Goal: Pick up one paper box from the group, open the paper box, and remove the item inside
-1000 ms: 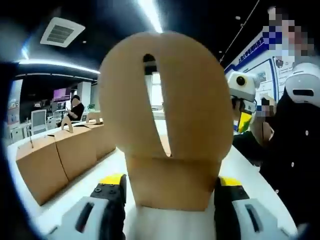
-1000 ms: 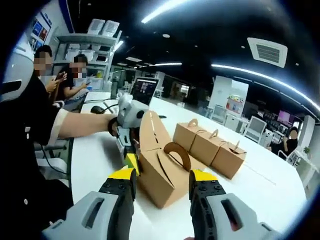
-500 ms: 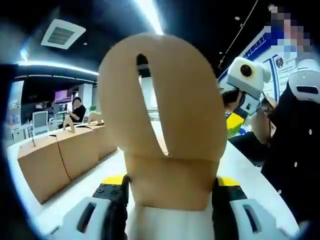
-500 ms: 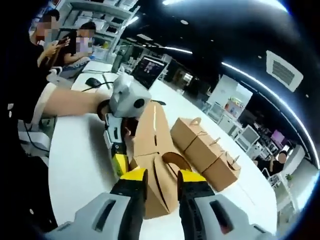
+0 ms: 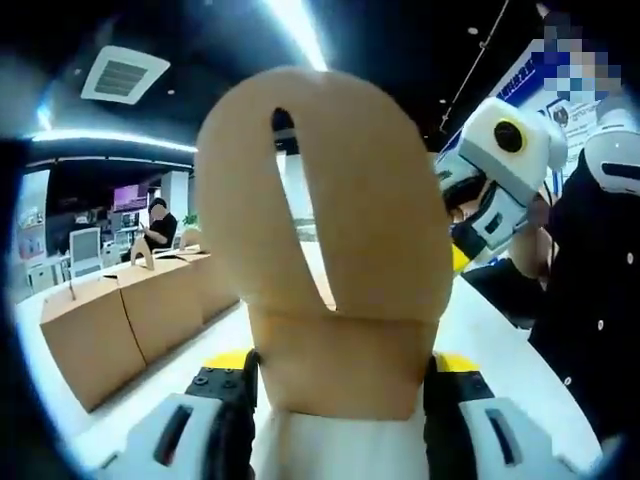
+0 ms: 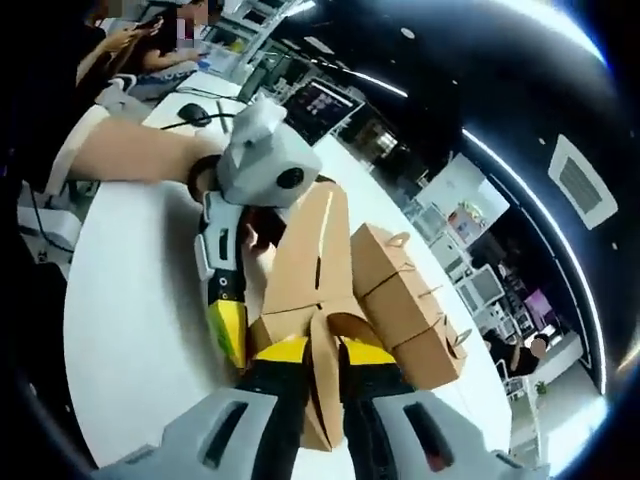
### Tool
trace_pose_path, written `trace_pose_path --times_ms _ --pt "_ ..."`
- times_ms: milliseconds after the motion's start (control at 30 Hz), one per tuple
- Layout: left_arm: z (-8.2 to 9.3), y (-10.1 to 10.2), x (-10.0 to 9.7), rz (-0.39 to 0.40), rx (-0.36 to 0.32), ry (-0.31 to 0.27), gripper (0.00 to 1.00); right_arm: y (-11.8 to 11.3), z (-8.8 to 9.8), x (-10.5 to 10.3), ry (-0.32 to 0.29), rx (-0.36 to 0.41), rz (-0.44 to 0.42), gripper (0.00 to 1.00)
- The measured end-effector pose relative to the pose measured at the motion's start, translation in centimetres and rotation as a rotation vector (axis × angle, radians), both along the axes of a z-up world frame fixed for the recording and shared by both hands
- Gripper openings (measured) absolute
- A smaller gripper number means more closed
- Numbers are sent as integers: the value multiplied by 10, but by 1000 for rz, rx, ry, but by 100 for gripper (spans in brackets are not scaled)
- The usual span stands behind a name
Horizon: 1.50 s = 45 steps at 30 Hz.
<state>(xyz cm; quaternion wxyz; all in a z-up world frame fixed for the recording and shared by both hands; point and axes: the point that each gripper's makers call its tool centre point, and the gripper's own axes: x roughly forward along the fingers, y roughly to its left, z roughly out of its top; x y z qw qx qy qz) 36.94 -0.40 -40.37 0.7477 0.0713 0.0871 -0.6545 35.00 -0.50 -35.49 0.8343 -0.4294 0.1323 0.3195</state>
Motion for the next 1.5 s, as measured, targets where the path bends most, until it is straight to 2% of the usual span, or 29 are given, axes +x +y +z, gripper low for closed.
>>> trace_pose_path --times_ms 100,533,700,767,933,1000,1167,1300,1500 --pt "0 0 1 7 1 2 67 2 0 -2 7 7 -3 5" --pt "-1 -1 2 10 5 -8 67 -3 9 0 -8 58 -35 3" --pt "-2 -1 3 16 11 -2 67 -1 -1 2 -30 16 -15 7" --pt "-3 0 3 12 14 -10 67 1 2 7 -89 -10 3 10" --pt "-3 -1 3 14 13 -9 67 5 0 8 -79 5 1 10" --pt "-3 -1 3 14 14 -10 67 -2 15 8 -72 10 -3 8" --pt "-4 -2 2 21 18 -11 67 -6 15 5 -53 27 -31 4" --pt "-4 -1 3 24 19 -12 67 -9 24 4 -78 45 -43 3" --pt "-4 -1 2 27 19 -12 67 -9 25 9 -101 74 -53 3"
